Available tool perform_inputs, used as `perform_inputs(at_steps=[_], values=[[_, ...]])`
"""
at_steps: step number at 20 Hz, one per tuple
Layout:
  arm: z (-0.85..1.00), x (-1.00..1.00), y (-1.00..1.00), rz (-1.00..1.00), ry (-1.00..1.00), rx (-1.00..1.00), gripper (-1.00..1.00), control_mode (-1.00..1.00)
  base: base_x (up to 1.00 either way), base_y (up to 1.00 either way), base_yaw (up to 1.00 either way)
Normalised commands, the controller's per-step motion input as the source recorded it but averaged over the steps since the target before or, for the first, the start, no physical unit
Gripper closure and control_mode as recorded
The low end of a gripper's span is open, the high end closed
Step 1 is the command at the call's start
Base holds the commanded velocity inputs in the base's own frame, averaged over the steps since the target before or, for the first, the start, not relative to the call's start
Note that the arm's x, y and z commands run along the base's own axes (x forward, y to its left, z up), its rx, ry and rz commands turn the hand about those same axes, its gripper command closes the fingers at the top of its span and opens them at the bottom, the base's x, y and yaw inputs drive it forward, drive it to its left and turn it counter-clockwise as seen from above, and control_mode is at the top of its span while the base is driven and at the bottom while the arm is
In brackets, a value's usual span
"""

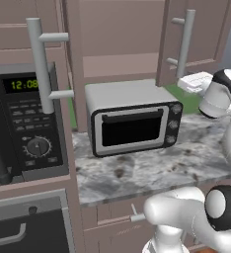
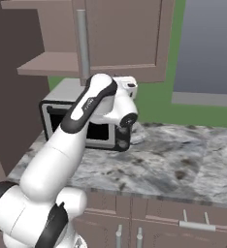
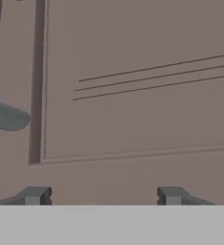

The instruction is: Close all open cabinet doors.

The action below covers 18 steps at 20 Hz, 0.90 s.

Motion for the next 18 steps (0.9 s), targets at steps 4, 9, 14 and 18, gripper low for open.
perform_inputs(at_steps=[4, 9, 14, 18], values=[[0.00, 0.15, 0.25, -0.22, 0.00, 0.00, -1.00, -1.00, 0.00, 0.00, 0.00], [0.00, 0.22, 0.11, -0.19, 0.00, 0.00, -1.00, -1.00, 0.00, 0.00, 0.00], [0.00, 0.38, 0.00, -0.01, 0.00, 0.00, -1.00, -1.00, 0.00, 0.00, 0.00], [0.00, 0.29, 0.00, 0.00, 0.00, 0.00, -1.00, -1.00, 0.00, 0.00, 0.00]])
